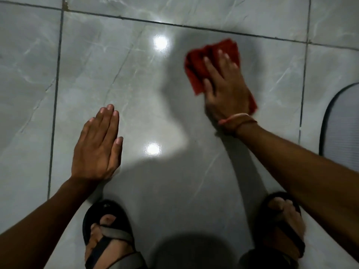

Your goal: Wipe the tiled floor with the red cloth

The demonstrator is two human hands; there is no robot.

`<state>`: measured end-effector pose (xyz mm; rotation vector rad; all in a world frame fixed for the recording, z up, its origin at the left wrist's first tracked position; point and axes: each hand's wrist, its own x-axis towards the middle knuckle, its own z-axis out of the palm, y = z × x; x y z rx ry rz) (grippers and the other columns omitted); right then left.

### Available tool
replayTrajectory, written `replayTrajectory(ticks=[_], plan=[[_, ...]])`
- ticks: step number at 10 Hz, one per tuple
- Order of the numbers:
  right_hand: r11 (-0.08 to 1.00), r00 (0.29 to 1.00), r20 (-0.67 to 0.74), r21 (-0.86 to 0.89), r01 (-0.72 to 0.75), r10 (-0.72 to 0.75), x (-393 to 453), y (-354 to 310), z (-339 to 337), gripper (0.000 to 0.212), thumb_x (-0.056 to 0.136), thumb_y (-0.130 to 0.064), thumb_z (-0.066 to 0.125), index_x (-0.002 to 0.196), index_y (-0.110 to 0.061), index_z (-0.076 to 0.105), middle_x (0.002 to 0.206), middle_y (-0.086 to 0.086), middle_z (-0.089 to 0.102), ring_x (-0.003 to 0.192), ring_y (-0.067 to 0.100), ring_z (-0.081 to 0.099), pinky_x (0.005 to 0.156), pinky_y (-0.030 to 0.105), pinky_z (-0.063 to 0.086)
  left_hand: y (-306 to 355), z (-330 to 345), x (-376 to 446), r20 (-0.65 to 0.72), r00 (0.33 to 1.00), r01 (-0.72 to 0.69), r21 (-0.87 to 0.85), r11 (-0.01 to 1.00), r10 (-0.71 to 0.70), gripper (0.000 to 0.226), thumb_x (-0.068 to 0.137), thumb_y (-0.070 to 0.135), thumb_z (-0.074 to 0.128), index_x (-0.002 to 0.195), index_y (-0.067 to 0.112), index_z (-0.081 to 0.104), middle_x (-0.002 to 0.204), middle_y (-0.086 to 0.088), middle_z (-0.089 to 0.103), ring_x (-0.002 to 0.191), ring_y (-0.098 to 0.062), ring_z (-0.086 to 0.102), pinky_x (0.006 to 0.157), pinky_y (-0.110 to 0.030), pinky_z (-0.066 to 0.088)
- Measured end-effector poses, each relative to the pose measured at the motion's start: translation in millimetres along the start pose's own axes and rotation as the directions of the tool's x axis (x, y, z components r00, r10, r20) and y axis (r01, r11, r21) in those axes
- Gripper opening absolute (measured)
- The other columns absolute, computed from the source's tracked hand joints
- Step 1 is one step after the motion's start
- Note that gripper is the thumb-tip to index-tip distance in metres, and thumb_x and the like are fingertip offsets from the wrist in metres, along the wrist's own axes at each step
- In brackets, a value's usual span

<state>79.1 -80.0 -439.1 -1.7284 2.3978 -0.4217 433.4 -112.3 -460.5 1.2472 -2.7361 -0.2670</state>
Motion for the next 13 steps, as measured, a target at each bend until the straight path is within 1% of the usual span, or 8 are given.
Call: replayTrajectory(ticks=[1,2,3,4,6,7,10,13], plan=[[0.957,0.957,0.013,-0.011,0.29,-0.29,-17.1,-45.3,21.6,0.053,0.102,-0.027,0.055,0.153,-0.015,0.048,0.162,0.02,0.042,0.152,0.037,0.04,0.125,0.054,0.037,-1.7,-1.4,-1.0,0.025,1.0,0.017,-0.005,1.0,-0.016,0.062,0.111,0.033,0.028,0.166,0.004,0.024,0.175,-0.012,0.021,0.164,-0.023,0.015,0.135,-0.036,0.008],[0.779,0.747,0.249,0.055,0.625,-0.617,-97.2,-24.3,9.9,0.062,0.099,-0.028,0.053,0.159,-0.019,0.037,0.167,0.017,0.034,0.157,0.033,0.03,0.13,0.052,0.028,1.6,-3.3,0.7,0.046,0.999,0.013,0.011,1.0,-0.014,0.063,0.111,0.033,0.028,0.165,0.001,0.024,0.175,-0.015,0.02,0.164,-0.027,0.016,0.134,-0.042,0.013],[0.95,0.93,0.193,0.057,0.307,-0.313,-159.3,26.3,-12.0,0.071,0.094,-0.009,0.058,0.16,-0.025,0.035,0.169,0.012,0.033,0.161,0.025,0.023,0.13,0.054,0.027,17.1,-23.6,-1.9,0.109,0.991,0.079,0.017,0.997,-0.08,0.066,0.109,0.034,0.029,0.162,-0.005,0.026,0.173,-0.02,0.022,0.161,-0.033,0.021,0.131,-0.05,0.018],[0.917,0.913,0.101,0.007,-0.398,0.395,-188.1,16.3,-29.0,0.093,0.08,0.018,0.061,0.16,-0.019,0.033,0.169,0.018,0.029,0.158,0.036,0.025,0.129,0.059,0.026,41.3,-63.2,-7.1,0.191,0.977,0.088,0.026,0.996,-0.092,0.066,0.108,0.032,0.029,0.161,-0.008,0.025,0.172,-0.023,0.02,0.161,-0.035,0.02,0.131,-0.052,0.018],[0.752,0.724,0.626,0.319,-0.577,0.291,-180.7,-48.2,-141.2,0.063,0.097,0.017,0.048,0.153,-0.011,0.047,0.169,0.012,0.03,0.159,0.03,0.025,0.132,0.035,0.023,139.2,-170.4,6.4,0.254,0.967,-0.027,0.038,0.999,0.016,0.064,0.109,0.032,0.035,0.159,-0.008,0.033,0.169,-0.027,0.029,0.158,-0.04,0.028,0.127,-0.056,0.031],[0.565,0.721,0.49,0.451,-0.691,0.49,-168.9,-62.5,-244.4,0.061,0.096,0.026,0.042,0.15,-0.002,0.048,0.165,0.015,0.035,0.155,0.024,0.033,0.122,0.005,0.021,211.1,-223.9,37.8,0.249,0.968,-0.034,-0.032,0.999,0.041,0.065,0.107,0.032,0.038,0.16,-0.004,0.034,0.17,-0.022,0.03,0.158,-0.036,0.029,0.126,-0.052,0.033],[0.736,0.686,-0.277,0.346,-0.582,0.673,-170.7,100.1,-442.8,0.047,0.104,0.003,0.052,0.15,-0.008,0.051,0.165,0.02,0.037,0.152,0.034,0.034,0.124,0.057,0.036,479.1,-247.7,130.7,0.206,0.925,-0.242,-0.332,0.912,0.32,0.064,0.107,0.034,0.043,0.16,-0.002,0.035,0.169,-0.022,0.03,0.158,-0.036,0.027,0.127,-0.053,0.034],[0.83,0.858,0.275,0.25,-0.499,0.434,-193.3,195.6,-405.9,0.068,0.112,-0.023,0.045,0.165,-0.019,0.004,0.175,0.009,0.003,0.163,0.024,0.004,0.135,0.047,0.009,519.3,-207.6,145.9,0.252,0.868,-0.381,-0.212,0.9,0.427,0.065,0.107,0.039,0.036,0.158,-0.001,0.039,0.168,-0.022,0.033,0.157,-0.035,0.032,0.126,-0.054,0.036]])
